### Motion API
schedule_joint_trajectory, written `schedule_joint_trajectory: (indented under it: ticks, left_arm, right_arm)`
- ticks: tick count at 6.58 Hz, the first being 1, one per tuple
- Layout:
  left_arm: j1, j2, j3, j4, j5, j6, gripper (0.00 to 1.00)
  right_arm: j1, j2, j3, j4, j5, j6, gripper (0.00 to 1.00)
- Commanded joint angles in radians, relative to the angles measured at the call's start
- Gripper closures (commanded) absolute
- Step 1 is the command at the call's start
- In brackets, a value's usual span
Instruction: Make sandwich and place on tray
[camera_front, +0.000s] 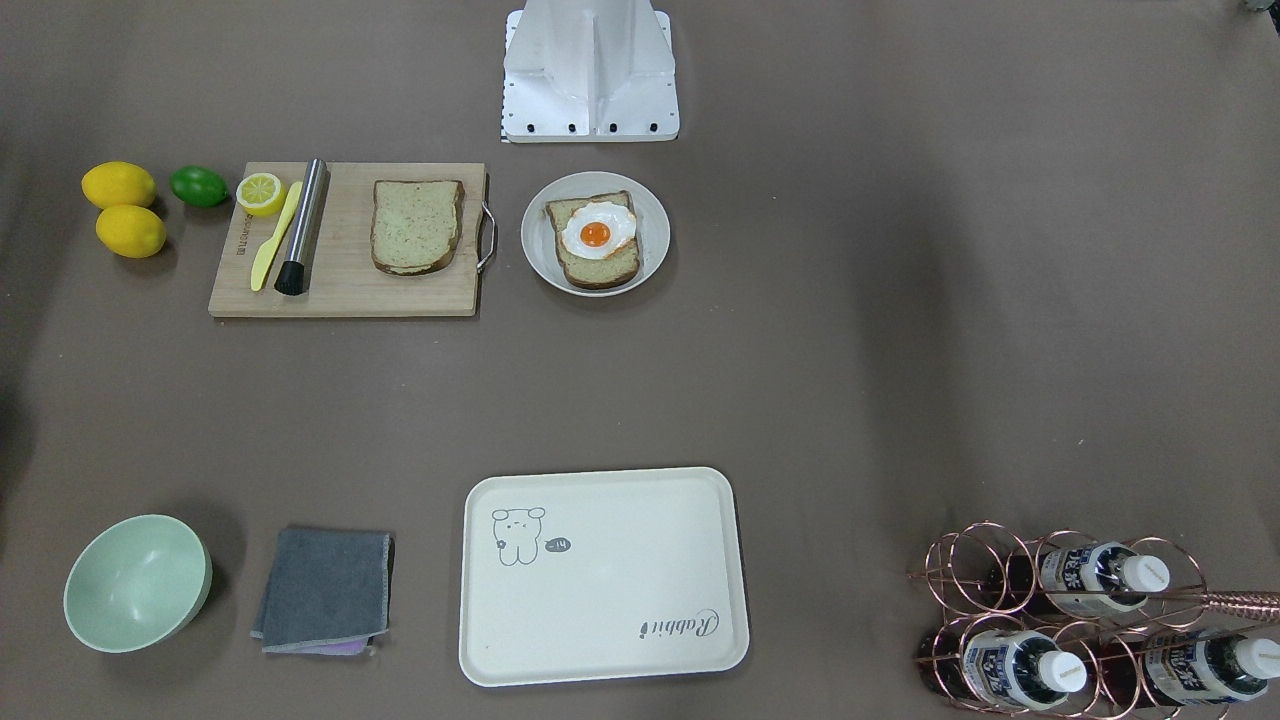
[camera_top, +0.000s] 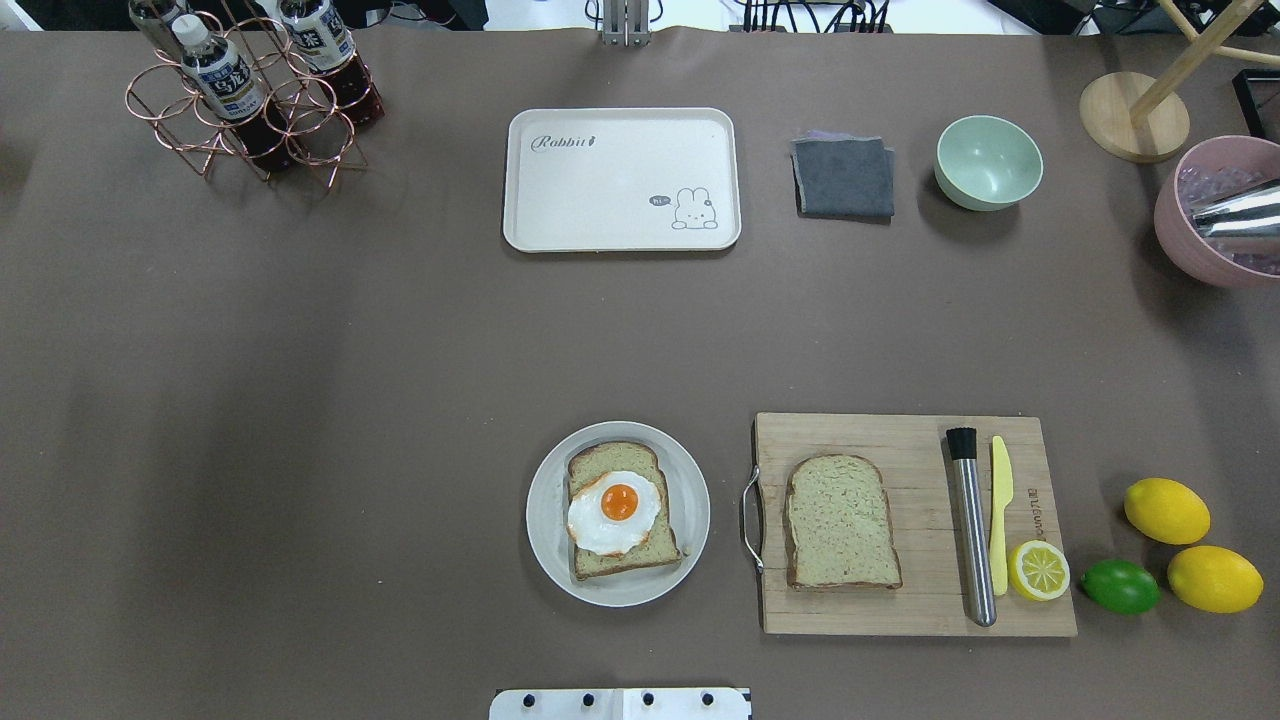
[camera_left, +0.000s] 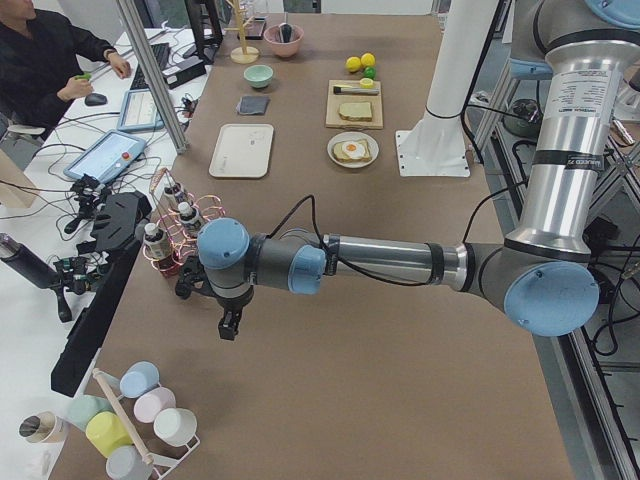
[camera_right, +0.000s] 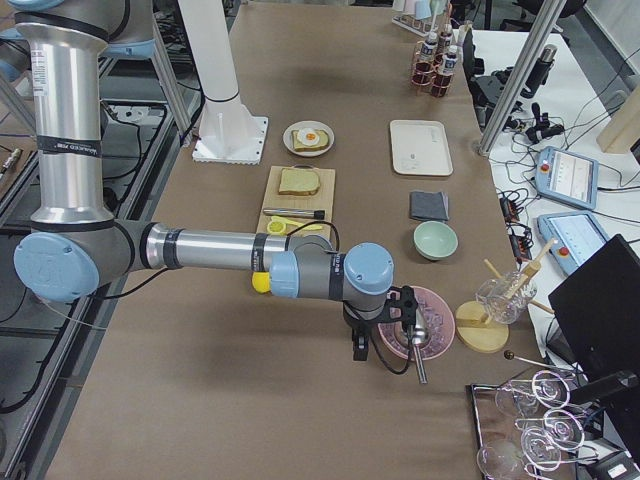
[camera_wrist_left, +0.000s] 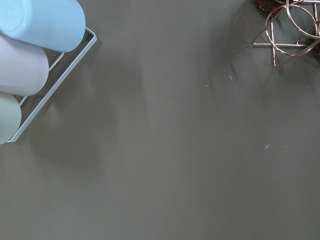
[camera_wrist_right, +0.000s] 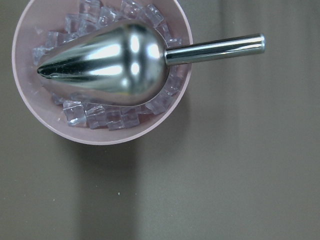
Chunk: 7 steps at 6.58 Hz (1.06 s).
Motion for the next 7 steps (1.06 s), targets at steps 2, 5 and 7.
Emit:
schedule_joint_trajectory:
  ticks: [2,5,7]
  left_arm:
    - [0.0,0.007,0.0,-0.004,-0.001,0.009,0.02]
    - [0.002,0.007,-0.001,-0.012,-0.004,0.016,0.02]
    - [0.008,0.0,-0.006,-0.01,-0.004,0.012,0.02]
  right_arm:
    - [0.0,0.0,0.003,0.002,0.004,0.0,0.0]
    - [0.0,0.003,0.016,0.0,0.009,0.006,0.0]
    - [0.0,-0.003,0.033,-0.002,0.006,0.007,0.0]
